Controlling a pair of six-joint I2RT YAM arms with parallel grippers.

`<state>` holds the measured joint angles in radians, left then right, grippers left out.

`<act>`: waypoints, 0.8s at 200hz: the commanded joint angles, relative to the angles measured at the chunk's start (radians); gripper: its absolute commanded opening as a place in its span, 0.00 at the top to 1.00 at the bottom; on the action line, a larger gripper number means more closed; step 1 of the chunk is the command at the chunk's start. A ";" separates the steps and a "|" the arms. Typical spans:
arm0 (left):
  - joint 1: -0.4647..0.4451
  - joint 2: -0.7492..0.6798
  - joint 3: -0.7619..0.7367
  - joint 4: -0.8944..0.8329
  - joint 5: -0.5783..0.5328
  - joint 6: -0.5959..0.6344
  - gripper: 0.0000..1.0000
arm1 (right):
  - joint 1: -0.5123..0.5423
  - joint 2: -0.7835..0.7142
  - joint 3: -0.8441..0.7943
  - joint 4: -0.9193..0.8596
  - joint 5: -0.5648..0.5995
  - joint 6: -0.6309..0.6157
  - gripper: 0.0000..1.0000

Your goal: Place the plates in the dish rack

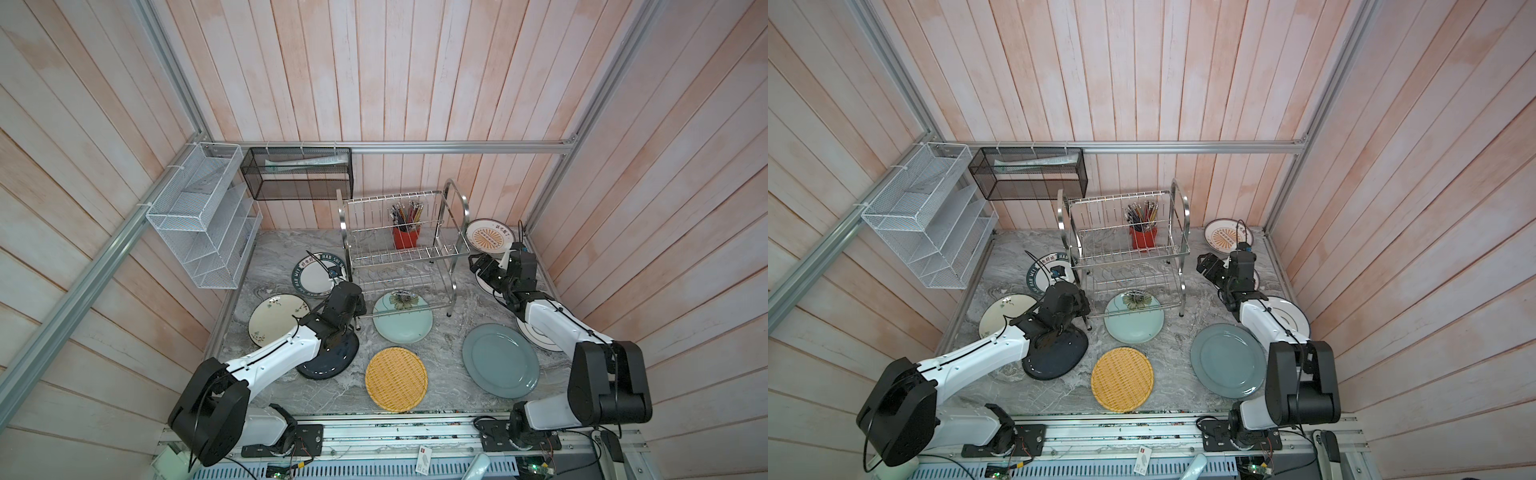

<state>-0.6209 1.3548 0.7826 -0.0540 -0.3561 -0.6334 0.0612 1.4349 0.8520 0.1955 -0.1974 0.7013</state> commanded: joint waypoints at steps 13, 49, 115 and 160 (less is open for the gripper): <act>-0.019 0.058 0.048 -0.023 0.065 -0.053 0.94 | -0.009 -0.082 0.002 -0.033 -0.023 -0.015 0.09; -0.022 0.064 0.074 -0.068 0.057 -0.061 0.68 | -0.008 -0.139 -0.030 -0.041 -0.032 0.008 0.08; -0.025 -0.236 0.003 -0.204 0.072 -0.016 0.00 | -0.009 -0.292 -0.070 -0.078 -0.010 0.027 0.07; -0.007 -0.538 0.009 -0.472 0.037 -0.045 0.00 | -0.005 -0.396 -0.102 -0.114 -0.028 0.048 0.06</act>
<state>-0.6426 0.9218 0.7956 -0.3244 -0.2985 -0.6628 0.0570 1.0870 0.7792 0.1184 -0.2115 0.7322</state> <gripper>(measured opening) 0.999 0.936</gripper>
